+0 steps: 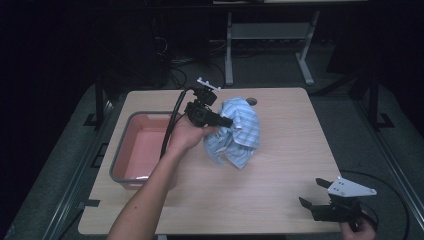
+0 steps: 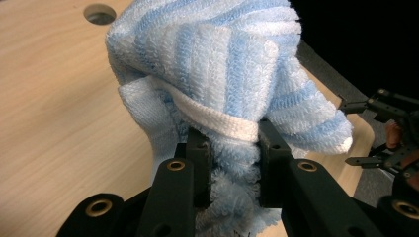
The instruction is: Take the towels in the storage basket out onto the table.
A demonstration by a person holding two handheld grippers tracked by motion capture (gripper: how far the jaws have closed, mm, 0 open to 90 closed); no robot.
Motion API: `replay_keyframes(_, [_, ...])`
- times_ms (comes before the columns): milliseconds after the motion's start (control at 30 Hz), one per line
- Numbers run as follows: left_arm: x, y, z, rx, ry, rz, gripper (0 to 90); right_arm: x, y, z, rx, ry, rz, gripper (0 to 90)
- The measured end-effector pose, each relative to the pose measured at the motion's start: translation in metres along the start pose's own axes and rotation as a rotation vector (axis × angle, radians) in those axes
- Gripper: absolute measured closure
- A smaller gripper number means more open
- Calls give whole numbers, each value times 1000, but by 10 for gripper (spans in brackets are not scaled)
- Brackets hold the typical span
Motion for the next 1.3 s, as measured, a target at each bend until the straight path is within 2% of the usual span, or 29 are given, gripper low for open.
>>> replay_keyframes(333, [0, -31, 1, -36, 1, 14, 731, 0, 0, 0, -1, 1, -1, 139])
replay_keyframes(600, [-5, -61, 9, -58, 30, 38, 728, -1, 0, 0, -4, 1, -6, 139])
replay_keyframes(867, [-9, -81, 13, -77, 44, 48, 726, -3, -3, -2, -7, 2, -10, 138])
replay_keyframes(1233, [-6, -102, 19, -67, 81, 65, 723, -3, -5, -3, -1, 18, -12, 138])
replay_keyframes(1300, [-7, -104, 20, -78, 70, 68, 723, -3, -4, -3, -3, 17, -10, 138])
Point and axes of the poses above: each handheld gripper's, and its own axes: y roughly backward along the jaws, z roughly out of its underside, x roughly to its right, the point moved 3 cm from there along -y, roughly forward along the jaws
